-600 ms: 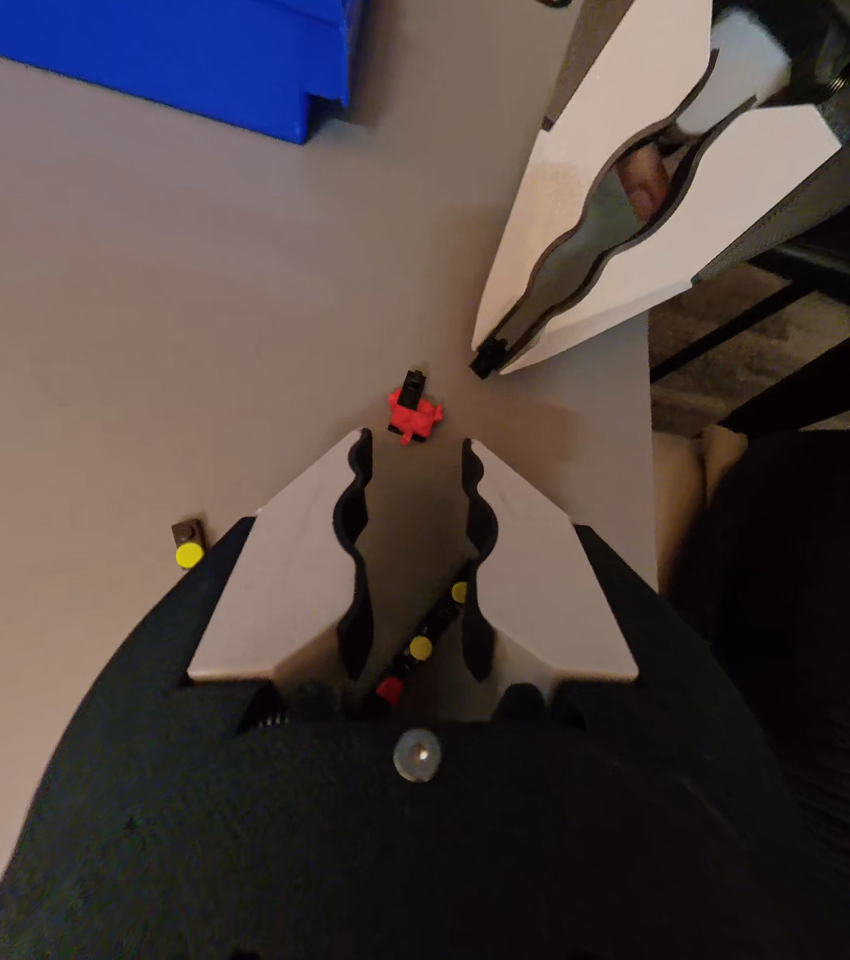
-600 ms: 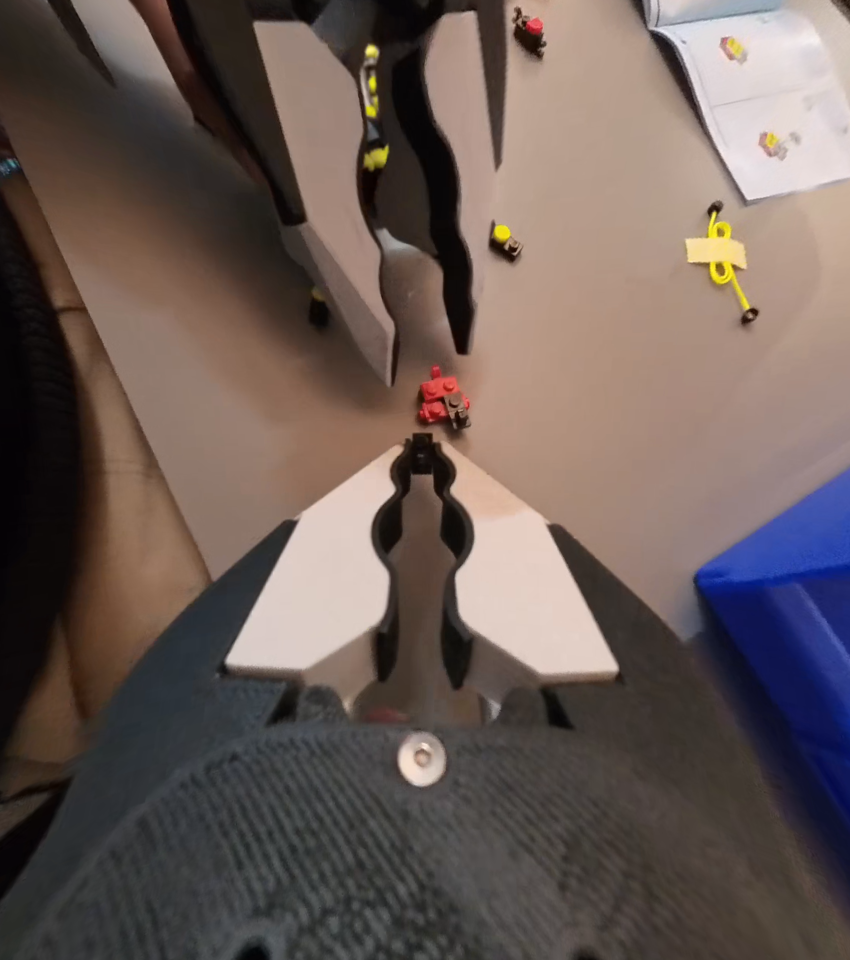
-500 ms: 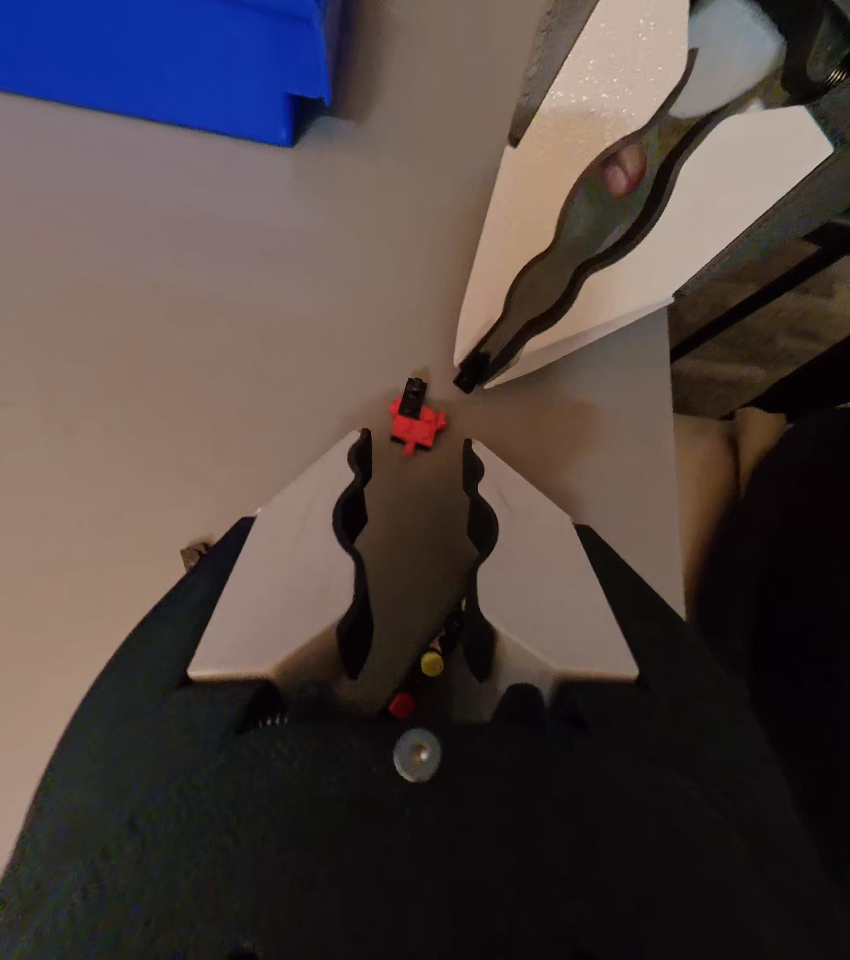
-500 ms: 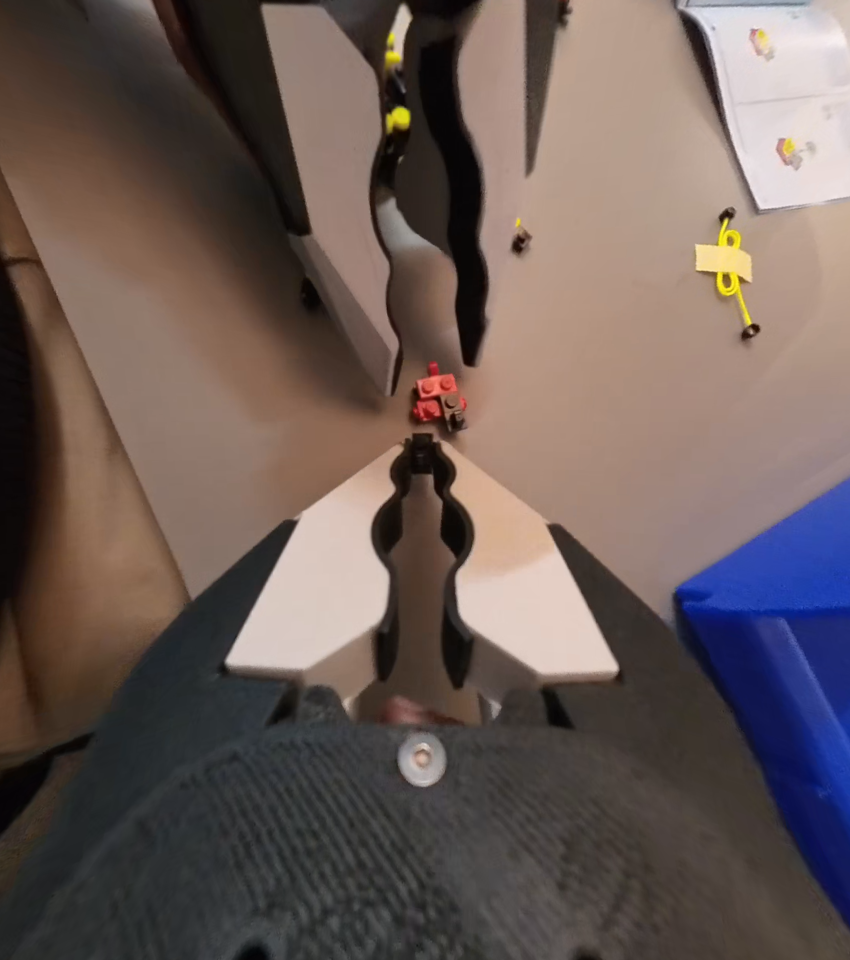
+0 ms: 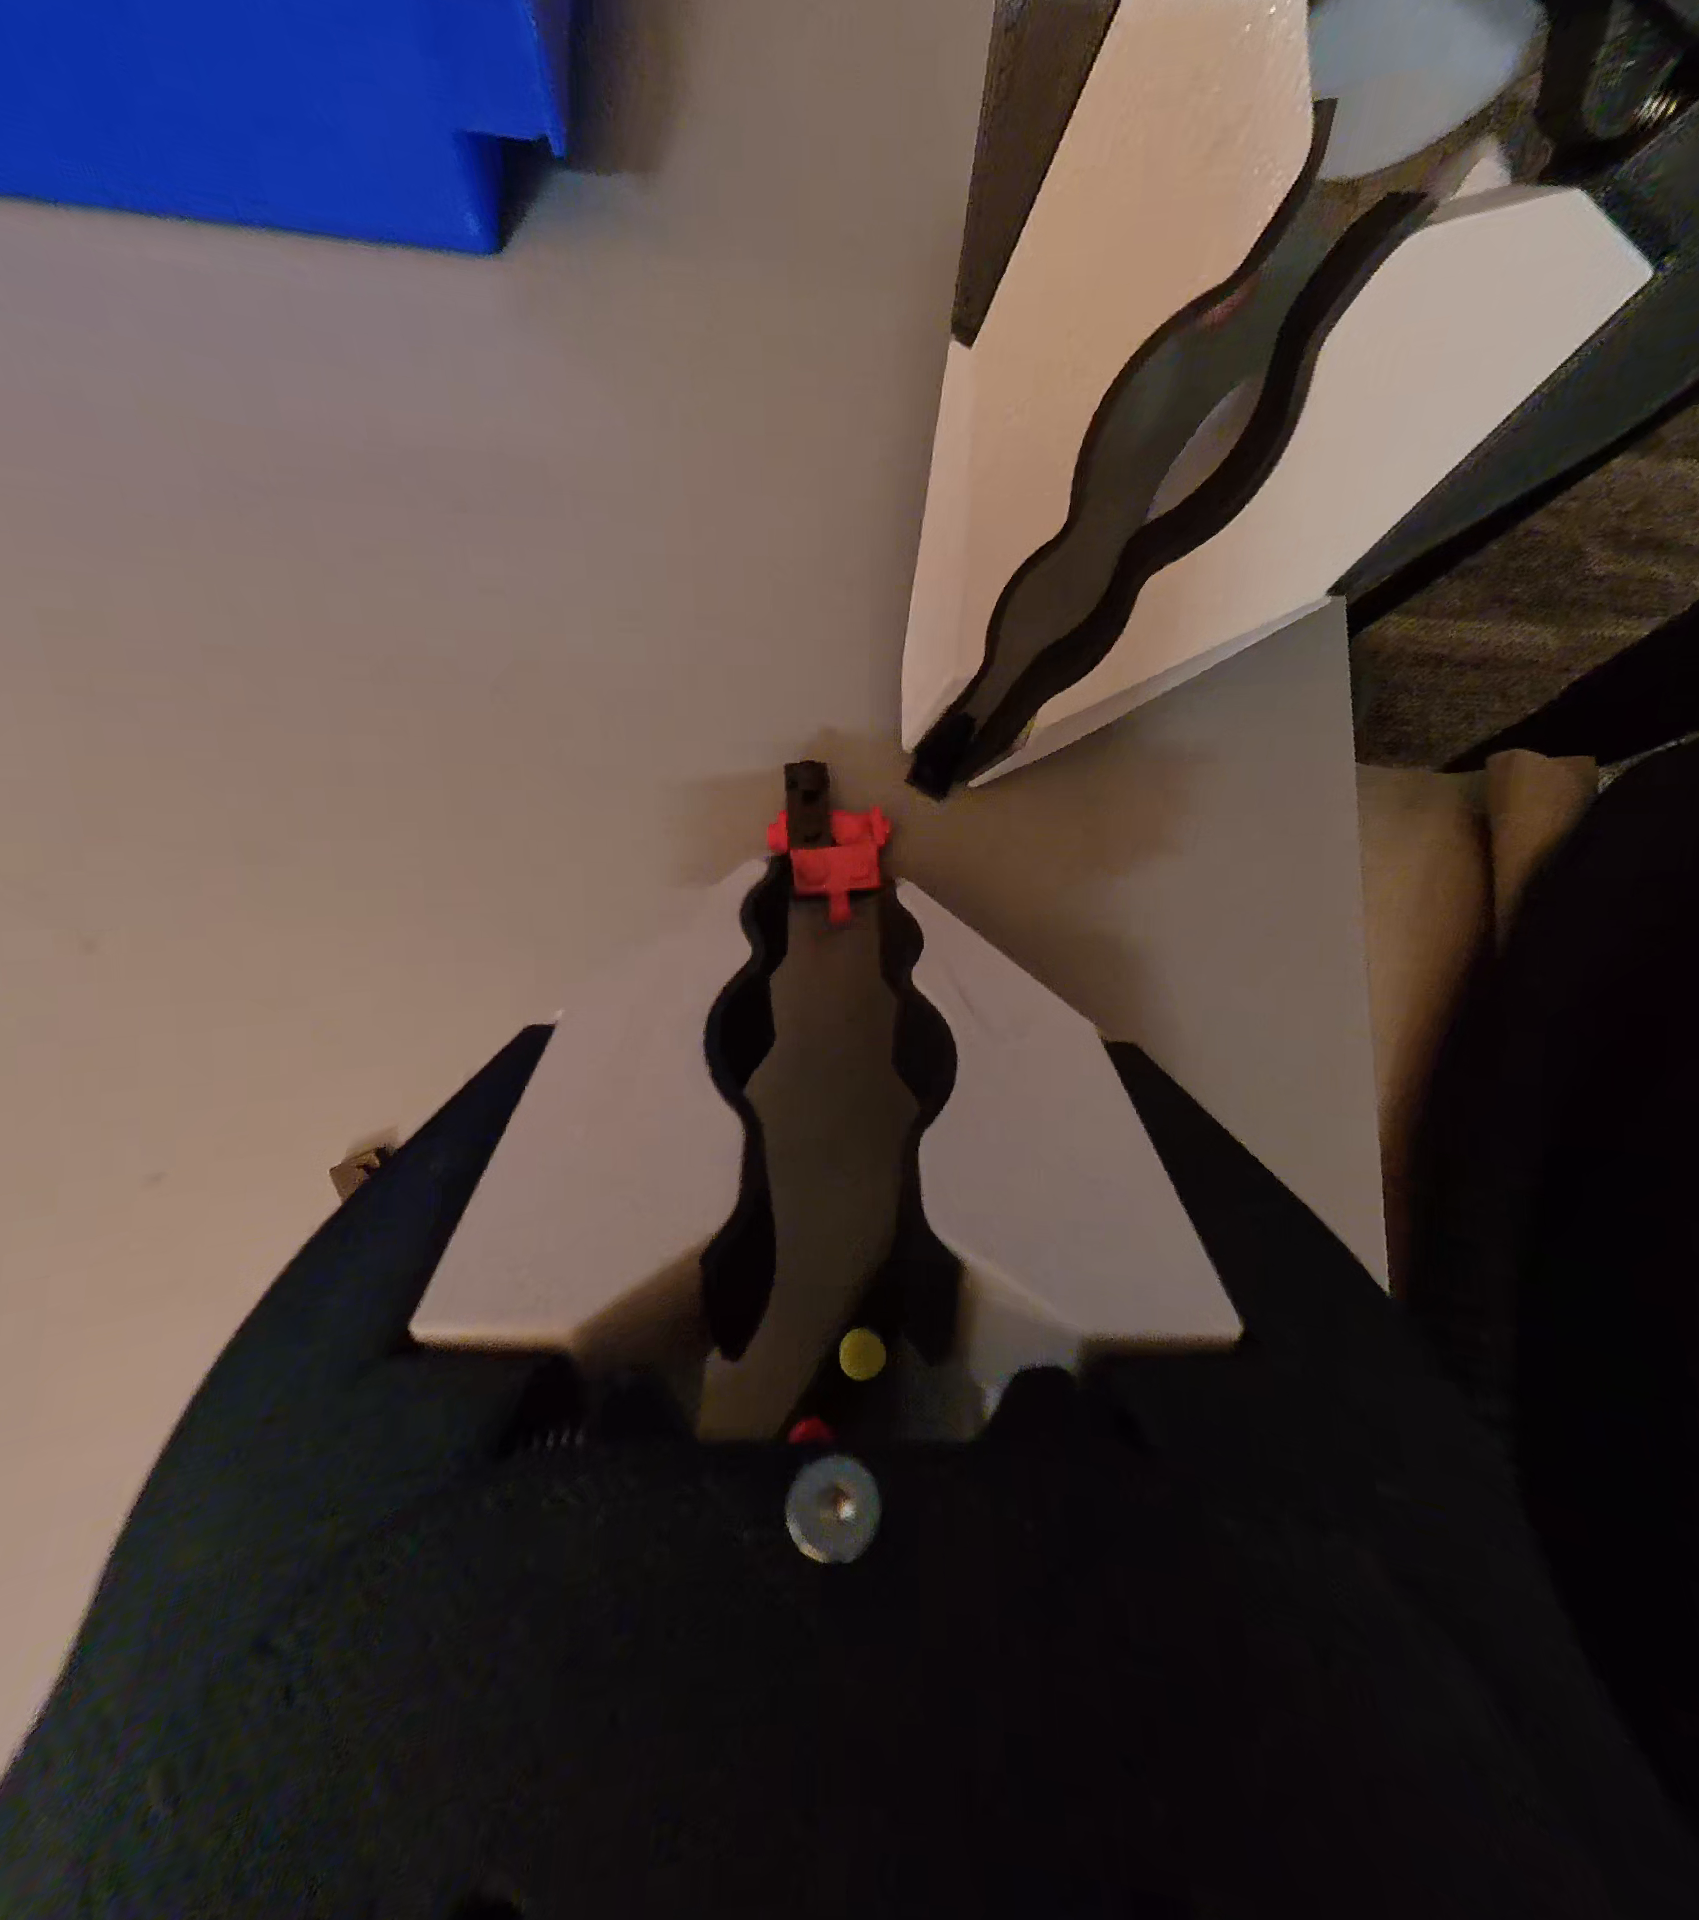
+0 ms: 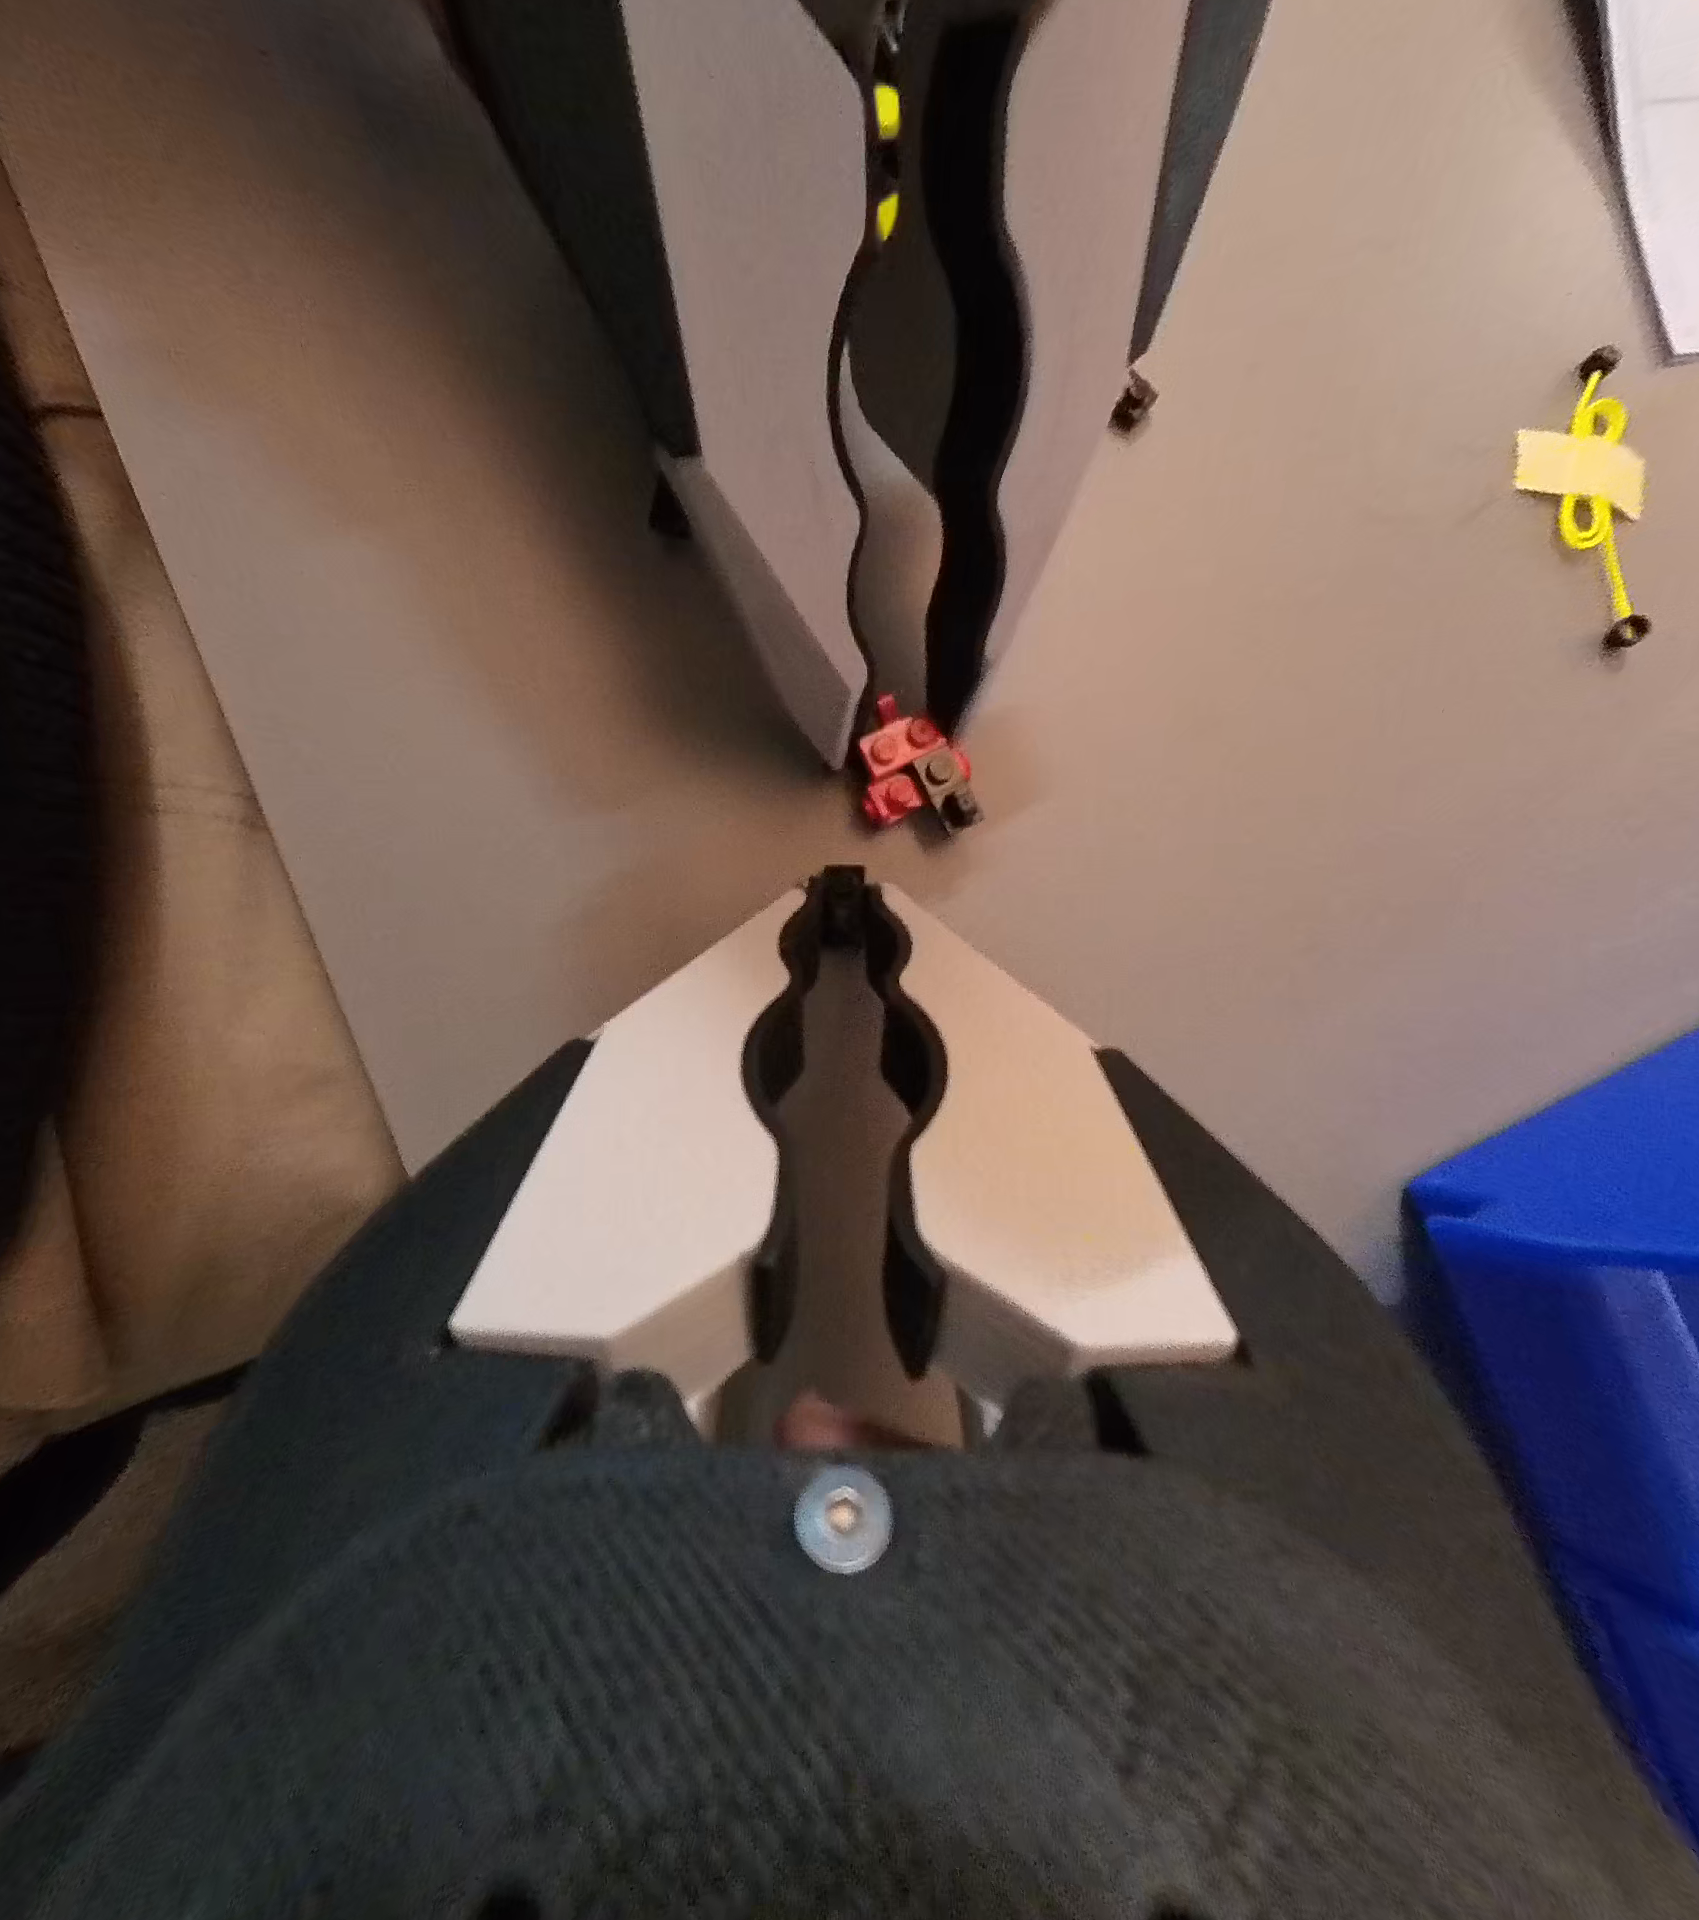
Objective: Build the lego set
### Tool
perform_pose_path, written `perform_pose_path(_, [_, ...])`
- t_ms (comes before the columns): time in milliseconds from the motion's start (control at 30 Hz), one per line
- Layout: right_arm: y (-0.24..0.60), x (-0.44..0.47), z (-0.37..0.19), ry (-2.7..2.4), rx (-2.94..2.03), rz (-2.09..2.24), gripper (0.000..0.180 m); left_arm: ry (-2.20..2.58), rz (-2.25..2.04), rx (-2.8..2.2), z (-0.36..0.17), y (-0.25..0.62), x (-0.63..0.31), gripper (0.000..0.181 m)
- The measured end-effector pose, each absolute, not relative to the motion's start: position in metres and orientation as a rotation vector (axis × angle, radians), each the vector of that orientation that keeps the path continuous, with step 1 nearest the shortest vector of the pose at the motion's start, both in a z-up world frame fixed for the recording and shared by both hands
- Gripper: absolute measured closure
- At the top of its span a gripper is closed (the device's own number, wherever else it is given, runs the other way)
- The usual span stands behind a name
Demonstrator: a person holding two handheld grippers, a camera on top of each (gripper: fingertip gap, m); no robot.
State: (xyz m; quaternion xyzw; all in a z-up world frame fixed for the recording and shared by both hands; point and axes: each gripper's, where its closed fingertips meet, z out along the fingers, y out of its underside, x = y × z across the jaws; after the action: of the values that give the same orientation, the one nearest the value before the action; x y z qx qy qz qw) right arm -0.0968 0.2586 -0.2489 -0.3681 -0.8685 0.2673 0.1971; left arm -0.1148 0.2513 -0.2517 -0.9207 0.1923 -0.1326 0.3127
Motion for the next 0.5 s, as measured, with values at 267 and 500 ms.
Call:
perform_pose_path(267, [0.264, -0.098, -0.238, -2.337, -1.108, 0.855, 0.158, 0.485, -0.382, -2.452, -0.251, 0.249, -0.117, 0.166])
perform_pose_path(500, [0.263, -0.098, -0.239, -2.341, -1.147, 0.901, 0.17, 0.482, -0.403, -2.462, -0.25, 0.247, -0.116, 0.166])
